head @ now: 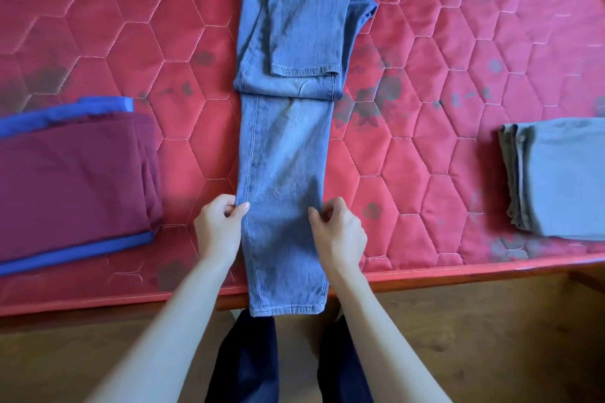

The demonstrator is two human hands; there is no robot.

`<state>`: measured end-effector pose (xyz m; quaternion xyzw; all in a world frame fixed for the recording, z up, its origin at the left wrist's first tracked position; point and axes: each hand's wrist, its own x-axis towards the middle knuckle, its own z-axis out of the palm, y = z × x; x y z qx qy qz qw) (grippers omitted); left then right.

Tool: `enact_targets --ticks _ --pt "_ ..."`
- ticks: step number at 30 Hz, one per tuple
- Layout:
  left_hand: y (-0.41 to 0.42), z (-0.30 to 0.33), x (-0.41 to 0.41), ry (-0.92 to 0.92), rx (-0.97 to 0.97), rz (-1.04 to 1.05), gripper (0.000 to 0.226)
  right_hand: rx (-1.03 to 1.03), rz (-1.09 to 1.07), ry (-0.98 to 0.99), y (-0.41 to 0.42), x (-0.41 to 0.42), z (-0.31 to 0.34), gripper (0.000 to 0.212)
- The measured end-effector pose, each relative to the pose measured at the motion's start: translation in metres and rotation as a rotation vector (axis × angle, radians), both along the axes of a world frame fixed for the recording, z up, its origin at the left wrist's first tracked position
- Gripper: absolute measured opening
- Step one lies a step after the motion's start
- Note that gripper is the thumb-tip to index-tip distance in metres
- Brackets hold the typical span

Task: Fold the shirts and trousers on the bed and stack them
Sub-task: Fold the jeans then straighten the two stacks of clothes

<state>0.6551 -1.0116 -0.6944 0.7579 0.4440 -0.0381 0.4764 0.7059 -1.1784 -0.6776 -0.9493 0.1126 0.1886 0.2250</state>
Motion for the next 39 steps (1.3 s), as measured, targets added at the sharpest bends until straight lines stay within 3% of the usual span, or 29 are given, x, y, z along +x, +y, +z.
enact_targets --ticks 3,6,9,15,21,25,28,30,33,36,39 --pt "0.0 -0.002 0.002 0.02 0.016 -0.002 0.007 0.235 -0.189 0.113 -0.005 0.005 -0.001 0.023" --pt "0.002 -0.006 0.003 0.028 0.064 -0.035 0.007 0.335 -0.286 0.164 -0.013 0.006 -0.007 0.026" --pt "0.004 -0.01 0.0 0.052 0.1 -0.009 0.009 0.3 -0.327 0.144 -0.027 -0.004 -0.016 0.012" --pt "0.002 -0.014 -0.019 0.118 -0.044 -0.109 0.037 0.297 -0.229 0.158 -0.041 -0.029 -0.023 0.019" --pt "-0.005 -0.012 -0.058 0.216 -0.249 -0.176 0.019 0.018 -0.059 0.145 -0.02 -0.043 -0.027 0.025" --pt "-0.013 0.001 -0.071 0.138 -0.184 -0.158 0.03 0.116 -0.159 0.089 -0.016 -0.055 -0.018 0.024" --pt "-0.021 0.011 -0.081 0.08 -0.189 -0.158 0.024 0.241 -0.21 0.014 -0.021 -0.072 -0.013 0.022" --pt "-0.025 0.012 -0.09 0.116 -0.269 -0.17 0.018 0.325 -0.237 0.052 -0.027 -0.084 -0.015 0.025" --pt "-0.03 0.008 -0.108 0.188 -0.325 -0.162 0.025 0.381 -0.252 0.137 -0.04 -0.103 -0.019 0.032" --pt "-0.036 0.005 -0.124 0.217 -0.246 -0.155 0.026 0.442 -0.292 0.208 -0.052 -0.118 -0.02 0.023" --pt "-0.043 0.008 -0.138 0.241 -0.046 -0.204 0.014 0.247 -0.19 0.209 -0.06 -0.131 -0.022 0.019"
